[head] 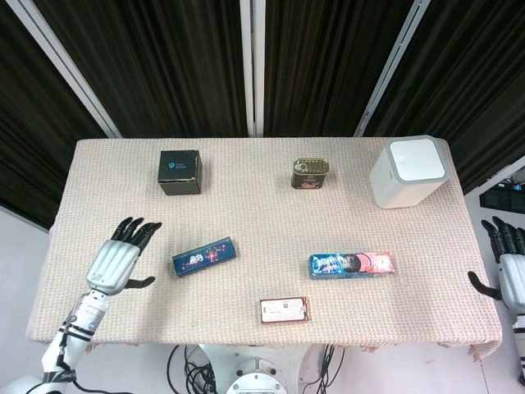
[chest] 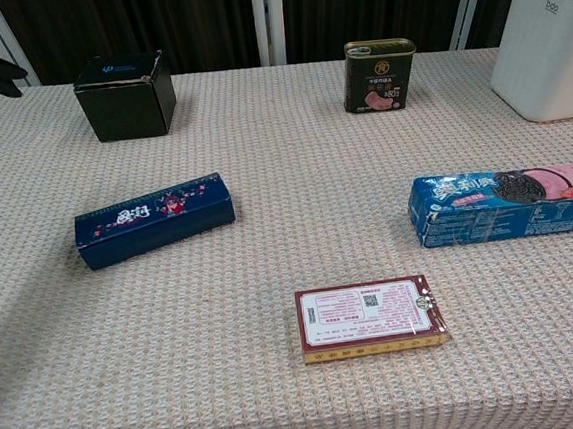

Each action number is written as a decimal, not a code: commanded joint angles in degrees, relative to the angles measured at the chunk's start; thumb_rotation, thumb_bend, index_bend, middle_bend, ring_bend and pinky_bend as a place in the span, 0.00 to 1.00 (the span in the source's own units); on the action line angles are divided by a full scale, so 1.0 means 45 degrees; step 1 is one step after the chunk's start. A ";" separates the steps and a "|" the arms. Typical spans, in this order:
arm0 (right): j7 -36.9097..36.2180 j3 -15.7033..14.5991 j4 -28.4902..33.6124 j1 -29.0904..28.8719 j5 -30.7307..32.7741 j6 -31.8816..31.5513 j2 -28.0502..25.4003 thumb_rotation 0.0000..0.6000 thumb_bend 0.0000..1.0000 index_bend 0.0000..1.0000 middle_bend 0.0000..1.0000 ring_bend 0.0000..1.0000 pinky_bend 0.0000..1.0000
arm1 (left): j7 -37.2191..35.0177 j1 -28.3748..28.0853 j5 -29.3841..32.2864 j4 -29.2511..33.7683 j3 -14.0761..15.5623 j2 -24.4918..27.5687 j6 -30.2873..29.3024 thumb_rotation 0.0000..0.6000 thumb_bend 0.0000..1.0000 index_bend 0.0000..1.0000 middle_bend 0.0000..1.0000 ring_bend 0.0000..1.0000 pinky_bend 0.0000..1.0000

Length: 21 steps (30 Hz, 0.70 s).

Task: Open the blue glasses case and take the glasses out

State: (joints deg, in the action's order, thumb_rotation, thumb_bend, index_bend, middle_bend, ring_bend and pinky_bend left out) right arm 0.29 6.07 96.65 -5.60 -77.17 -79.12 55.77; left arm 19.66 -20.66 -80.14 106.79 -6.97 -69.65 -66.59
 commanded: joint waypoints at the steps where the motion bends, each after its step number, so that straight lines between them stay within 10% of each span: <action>1: -0.0028 -0.0002 -0.0044 0.0006 0.0034 0.0031 -0.0031 1.00 0.19 0.00 0.00 0.00 0.00 | 0.0485 -0.0561 0.0825 -0.0024 -0.0335 -0.0739 0.0462 1.00 0.14 0.10 0.17 0.13 0.05; 21: -0.0270 -0.0060 -0.0110 -0.0052 0.0059 0.0283 -0.0085 1.00 0.19 0.00 0.00 0.00 0.00 | 0.1610 -0.2284 0.3628 -0.1546 -0.0544 -0.3338 0.1476 1.00 0.17 0.12 0.24 0.20 0.14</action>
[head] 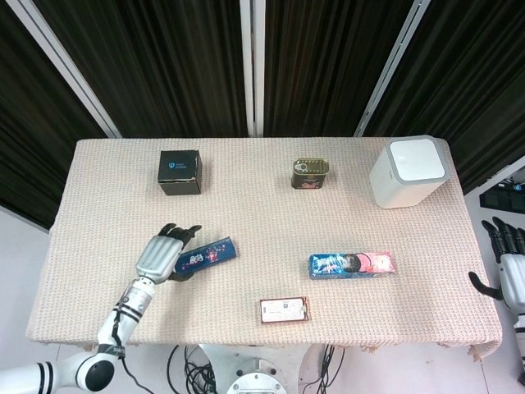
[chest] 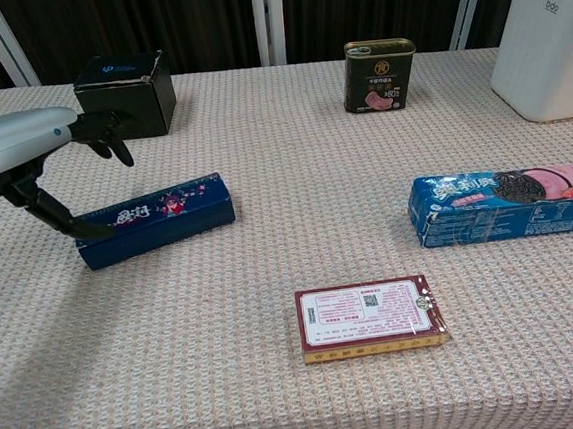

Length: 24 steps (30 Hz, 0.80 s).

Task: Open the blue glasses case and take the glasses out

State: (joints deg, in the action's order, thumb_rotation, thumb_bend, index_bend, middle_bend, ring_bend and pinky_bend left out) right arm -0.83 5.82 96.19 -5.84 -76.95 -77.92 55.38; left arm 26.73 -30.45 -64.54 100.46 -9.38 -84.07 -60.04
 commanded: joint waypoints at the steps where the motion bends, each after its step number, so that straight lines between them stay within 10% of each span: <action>1: -0.0034 -0.0009 -0.0010 0.0004 0.0013 0.0020 -0.0003 1.00 0.20 0.00 0.00 0.00 0.00 | 0.0034 -0.0144 0.0221 -0.0209 -0.0012 -0.0184 0.0015 1.00 0.18 0.12 0.24 0.20 0.13; 24: -0.0070 -0.0069 -0.0080 -0.0055 0.0236 0.0380 -0.0077 1.00 0.20 0.00 0.00 0.00 0.00 | -0.0012 -0.0638 0.0869 -0.0653 0.0332 -0.0490 -0.0124 1.00 0.24 0.12 0.29 0.20 0.13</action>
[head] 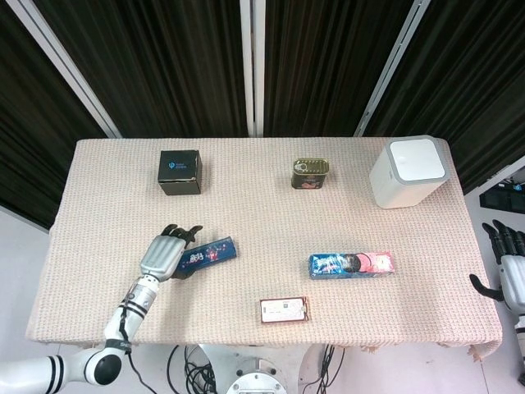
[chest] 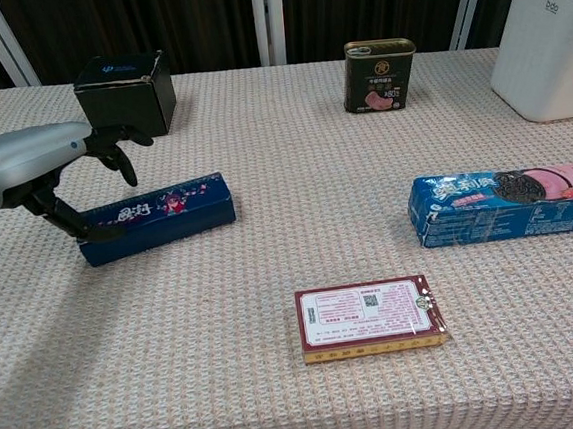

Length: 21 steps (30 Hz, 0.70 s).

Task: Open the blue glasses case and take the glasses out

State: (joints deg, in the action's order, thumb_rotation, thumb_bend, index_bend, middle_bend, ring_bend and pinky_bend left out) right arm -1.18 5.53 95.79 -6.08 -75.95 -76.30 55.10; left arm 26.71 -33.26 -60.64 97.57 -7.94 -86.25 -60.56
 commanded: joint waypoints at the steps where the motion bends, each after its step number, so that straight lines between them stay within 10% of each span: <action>1: 0.0015 -0.0011 0.0022 -0.0006 0.0028 0.0044 -0.0030 1.00 0.20 0.00 0.00 0.00 0.00 | -0.0014 -0.0028 0.0007 -0.0018 0.0023 -0.0012 -0.0014 1.00 0.25 0.12 0.30 0.20 0.13; 21: -0.0074 -0.0058 0.0034 -0.0029 0.0096 0.0216 -0.0123 1.00 0.19 0.00 0.00 0.00 0.00 | -0.0437 -0.0256 0.0673 -0.0036 0.0058 0.0004 0.0146 1.00 0.39 0.17 0.51 0.24 0.14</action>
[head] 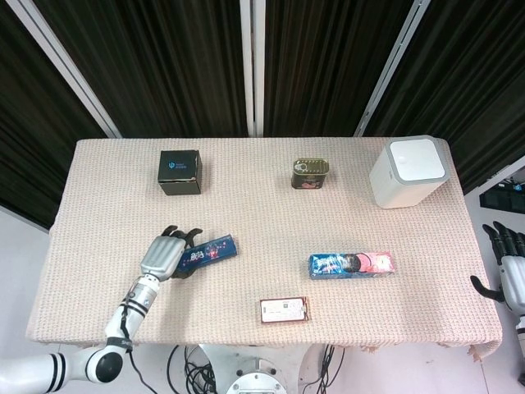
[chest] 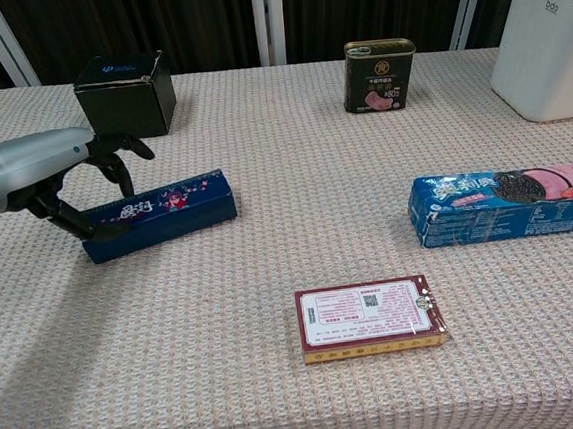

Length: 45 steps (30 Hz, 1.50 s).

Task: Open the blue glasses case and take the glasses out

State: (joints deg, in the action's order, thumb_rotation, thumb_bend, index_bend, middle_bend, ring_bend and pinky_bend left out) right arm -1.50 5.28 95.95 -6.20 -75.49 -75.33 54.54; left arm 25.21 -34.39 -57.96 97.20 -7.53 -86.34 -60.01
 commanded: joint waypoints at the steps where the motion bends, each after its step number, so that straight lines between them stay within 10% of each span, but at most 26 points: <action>1: -0.0007 -0.0006 -0.0006 -0.0001 -0.0010 0.0003 0.0001 1.00 0.19 0.00 0.00 0.00 0.00 | -0.0186 -0.0008 0.0123 0.0071 -0.0058 0.0050 0.0047 1.00 0.40 0.17 0.52 0.25 0.14; 45: 0.0000 -0.0034 -0.0122 -0.0035 -0.0154 -0.0062 0.0107 1.00 0.20 0.00 0.00 0.00 0.00 | -0.4952 -0.0379 0.2982 0.0321 -0.0881 0.1408 0.2733 1.00 0.59 0.23 0.67 0.38 0.23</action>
State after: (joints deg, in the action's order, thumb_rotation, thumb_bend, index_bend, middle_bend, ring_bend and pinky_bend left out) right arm -1.50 5.13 95.41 -6.35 -76.19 -75.62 55.01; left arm 2.72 -35.79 -45.30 98.61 -11.61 -80.32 -48.00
